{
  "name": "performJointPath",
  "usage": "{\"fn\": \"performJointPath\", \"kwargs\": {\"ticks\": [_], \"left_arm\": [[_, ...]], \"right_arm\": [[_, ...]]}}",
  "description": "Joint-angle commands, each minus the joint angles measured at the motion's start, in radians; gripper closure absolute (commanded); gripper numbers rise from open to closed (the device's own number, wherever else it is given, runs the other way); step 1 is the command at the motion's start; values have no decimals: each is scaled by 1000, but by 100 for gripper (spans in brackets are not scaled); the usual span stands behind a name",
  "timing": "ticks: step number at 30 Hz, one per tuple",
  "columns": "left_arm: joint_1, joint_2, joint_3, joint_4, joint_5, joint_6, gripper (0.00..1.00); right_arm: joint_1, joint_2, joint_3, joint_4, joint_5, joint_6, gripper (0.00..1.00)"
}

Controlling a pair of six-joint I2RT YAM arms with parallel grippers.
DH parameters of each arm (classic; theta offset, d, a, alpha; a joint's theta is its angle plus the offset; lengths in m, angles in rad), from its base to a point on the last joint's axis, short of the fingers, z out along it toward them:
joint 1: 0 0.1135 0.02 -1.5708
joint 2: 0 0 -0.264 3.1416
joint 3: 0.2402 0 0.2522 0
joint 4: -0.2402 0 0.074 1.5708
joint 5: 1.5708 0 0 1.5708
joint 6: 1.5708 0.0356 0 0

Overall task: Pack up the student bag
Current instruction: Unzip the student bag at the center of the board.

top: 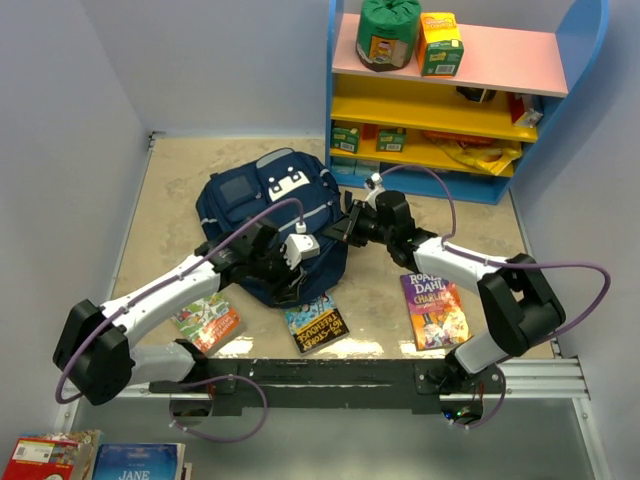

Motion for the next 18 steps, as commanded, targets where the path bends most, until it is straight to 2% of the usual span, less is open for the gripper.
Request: {"fn": "performJointPath", "kwargs": {"ticks": [1, 6, 8, 9, 11, 12, 15, 18], "left_arm": [[8, 27, -2, 121, -87, -118, 46], [11, 38, -29, 151, -81, -173, 45], [11, 39, -42, 153, -81, -177, 48], [11, 39, -45, 157, -79, -181, 58], [11, 39, -57, 164, -61, -181, 70], [11, 39, -56, 165, -55, -184, 80], [11, 36, -48, 162, -38, -179, 100], [11, 21, -33, 136, -9, -156, 100]], "right_arm": [[-12, -76, 66, 99, 5, -25, 100], [-12, -89, 55, 107, -11, -19, 100], [-15, -96, 61, 102, -12, -22, 100], [-13, -97, 64, 96, -12, -22, 100], [-15, -100, 69, 93, -11, -25, 100], [-15, -100, 71, 91, -11, -24, 100], [-19, -93, 77, 91, -9, -27, 100], [-29, -77, 83, 84, 1, -41, 100]]}}
